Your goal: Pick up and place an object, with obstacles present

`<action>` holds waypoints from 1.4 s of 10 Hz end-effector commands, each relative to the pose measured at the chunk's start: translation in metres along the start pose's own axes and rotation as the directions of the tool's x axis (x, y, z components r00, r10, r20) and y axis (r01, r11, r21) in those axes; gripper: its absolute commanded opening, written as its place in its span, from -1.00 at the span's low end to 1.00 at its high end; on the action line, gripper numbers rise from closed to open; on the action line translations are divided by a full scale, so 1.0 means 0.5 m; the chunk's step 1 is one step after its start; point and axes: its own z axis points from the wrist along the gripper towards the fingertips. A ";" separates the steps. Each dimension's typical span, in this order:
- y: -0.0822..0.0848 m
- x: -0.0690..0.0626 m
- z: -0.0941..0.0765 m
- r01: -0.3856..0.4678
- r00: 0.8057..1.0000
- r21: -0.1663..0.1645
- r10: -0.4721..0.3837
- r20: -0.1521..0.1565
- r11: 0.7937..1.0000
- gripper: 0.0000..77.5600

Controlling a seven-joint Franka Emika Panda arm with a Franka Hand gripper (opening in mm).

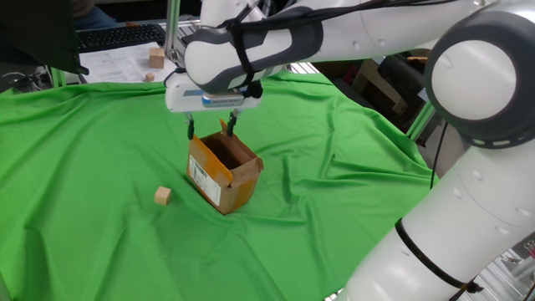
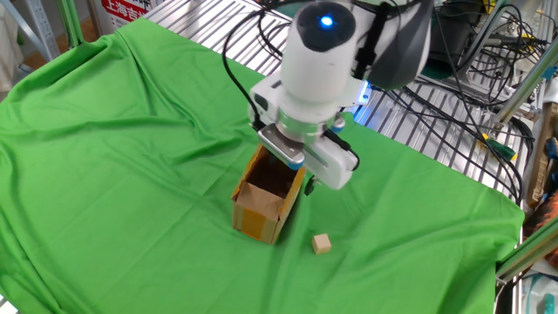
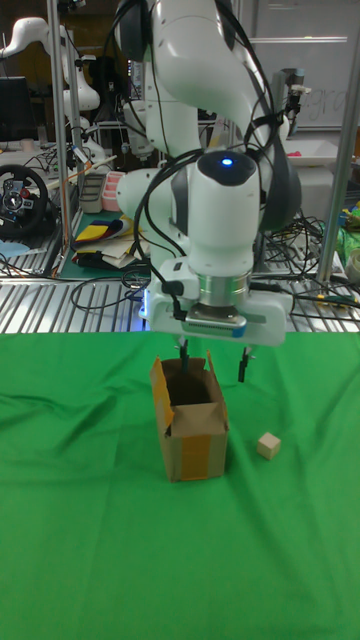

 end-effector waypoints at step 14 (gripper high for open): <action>-0.011 0.003 -0.006 0.010 1.000 -0.010 -0.010 -0.016 1.000 0.99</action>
